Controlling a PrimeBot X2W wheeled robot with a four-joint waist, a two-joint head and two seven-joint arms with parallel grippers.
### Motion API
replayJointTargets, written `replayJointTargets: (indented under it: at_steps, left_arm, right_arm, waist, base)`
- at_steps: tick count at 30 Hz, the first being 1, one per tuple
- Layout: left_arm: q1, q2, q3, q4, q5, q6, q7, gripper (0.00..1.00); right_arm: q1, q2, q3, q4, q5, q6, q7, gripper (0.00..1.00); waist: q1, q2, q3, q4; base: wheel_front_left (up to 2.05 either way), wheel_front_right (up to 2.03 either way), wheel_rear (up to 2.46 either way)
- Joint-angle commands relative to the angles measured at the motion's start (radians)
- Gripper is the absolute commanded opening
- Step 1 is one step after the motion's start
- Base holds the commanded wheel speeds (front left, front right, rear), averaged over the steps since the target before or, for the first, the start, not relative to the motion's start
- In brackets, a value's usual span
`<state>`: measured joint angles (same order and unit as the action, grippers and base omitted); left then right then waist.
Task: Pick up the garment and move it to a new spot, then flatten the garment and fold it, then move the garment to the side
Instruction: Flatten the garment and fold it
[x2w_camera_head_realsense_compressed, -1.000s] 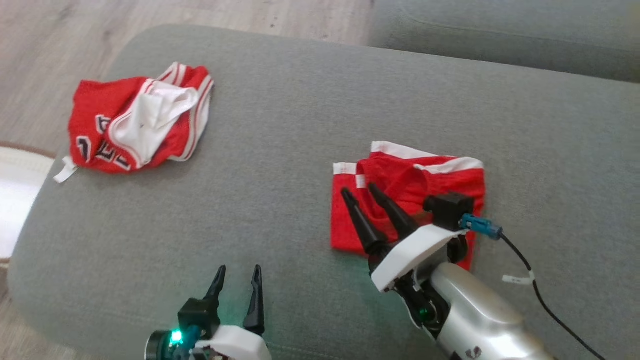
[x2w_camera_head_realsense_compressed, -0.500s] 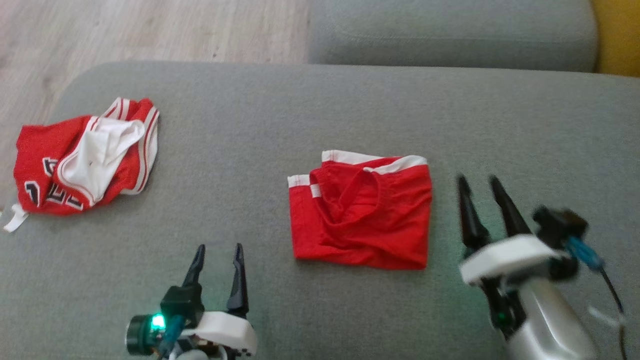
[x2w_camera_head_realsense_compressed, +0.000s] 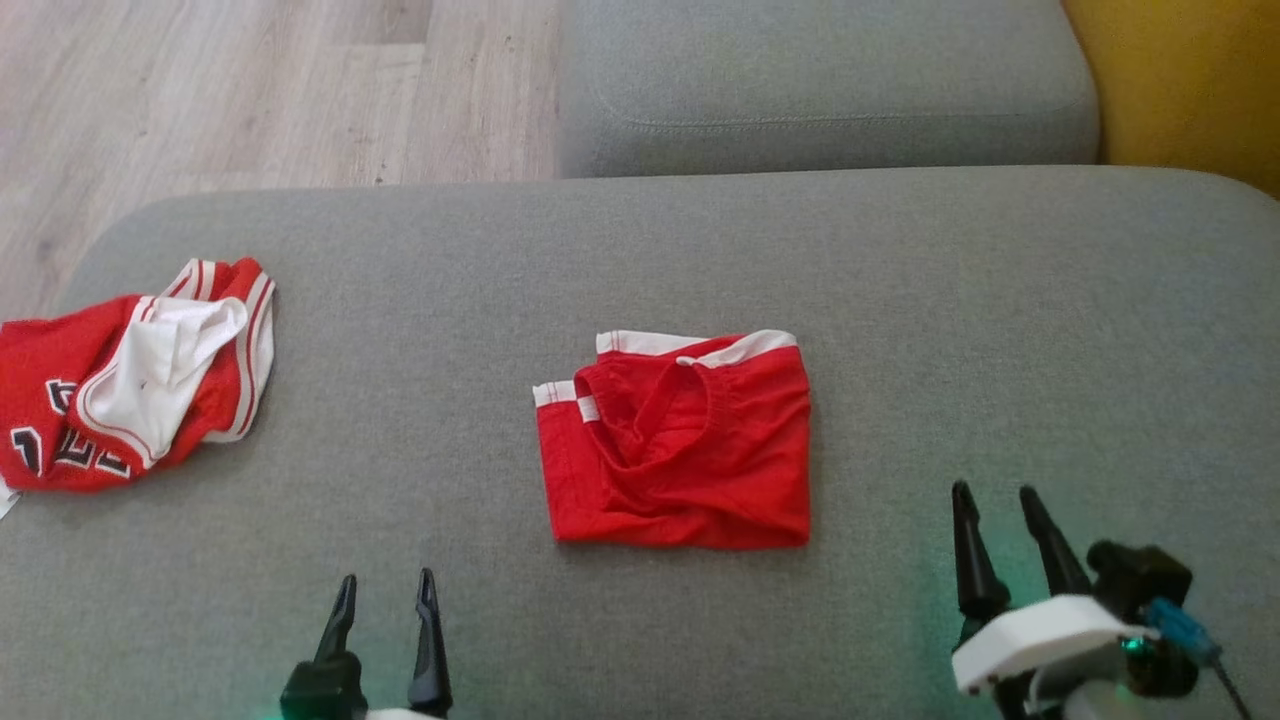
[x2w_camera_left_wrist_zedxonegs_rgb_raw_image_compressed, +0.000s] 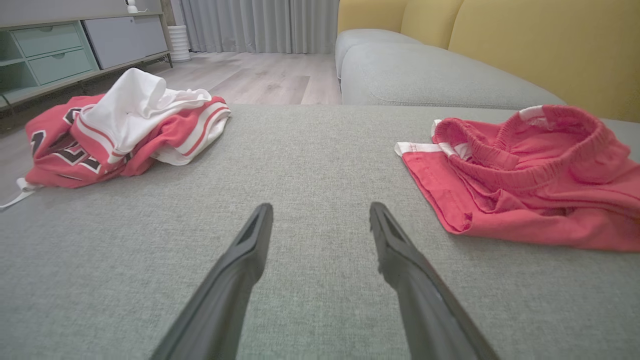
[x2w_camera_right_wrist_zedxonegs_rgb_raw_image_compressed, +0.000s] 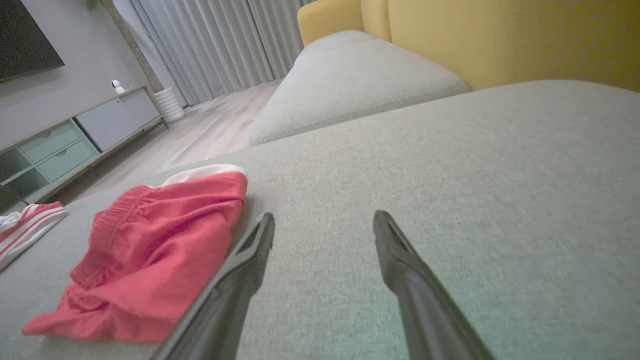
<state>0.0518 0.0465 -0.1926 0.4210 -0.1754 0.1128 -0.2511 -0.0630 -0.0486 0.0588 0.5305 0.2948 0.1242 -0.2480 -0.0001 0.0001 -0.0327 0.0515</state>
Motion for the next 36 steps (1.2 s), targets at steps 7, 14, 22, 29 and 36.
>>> replayJointTargets:
  at_steps: [7,14,22,29,36]
  left_arm:
    - [-0.01,0.004,0.03,-0.04,-0.007,-0.005,-0.011,1.0]
    - [-0.035,0.004,-0.009,-0.029,-0.015,-0.013,-0.011,1.0]
    - [-0.049,0.004,-0.078,0.009,-0.034,-0.032,-0.011,1.0]
    - [-0.055,0.004,-0.156,0.035,-0.056,-0.046,-0.011,1.0]
    - [-0.074,0.004,-0.205,0.032,-0.075,-0.033,-0.011,1.0]
  right_arm:
    - [-0.018,-0.002,0.058,-0.026,0.007,0.007,-0.014,1.0]
    - [-0.108,-0.002,0.236,0.002,0.097,0.007,-0.014,1.0]
    - [-0.298,-0.002,0.404,0.128,0.226,0.007,-0.002,1.0]
    - [-0.39,-0.002,0.454,0.27,0.292,0.007,0.019,1.0]
    - [-0.424,-0.002,0.5,0.331,0.356,0.007,0.008,1.0]
  waist:
    - [0.0001,-0.0001,-0.005,-0.006]
    - [0.0001,-0.0001,0.015,0.016]
    - [0.0001,-0.0001,0.041,0.096]
    - [0.0001,-0.0001,0.061,0.14]
    - [0.0001,-0.0001,0.083,0.149]
  base:
    - [0.0,0.0,0.0]
    - [0.0,0.0,0.0]
    - [0.0,0.0,0.0]
    - [0.0,0.0,0.0]
    - [0.0,0.0,0.0]
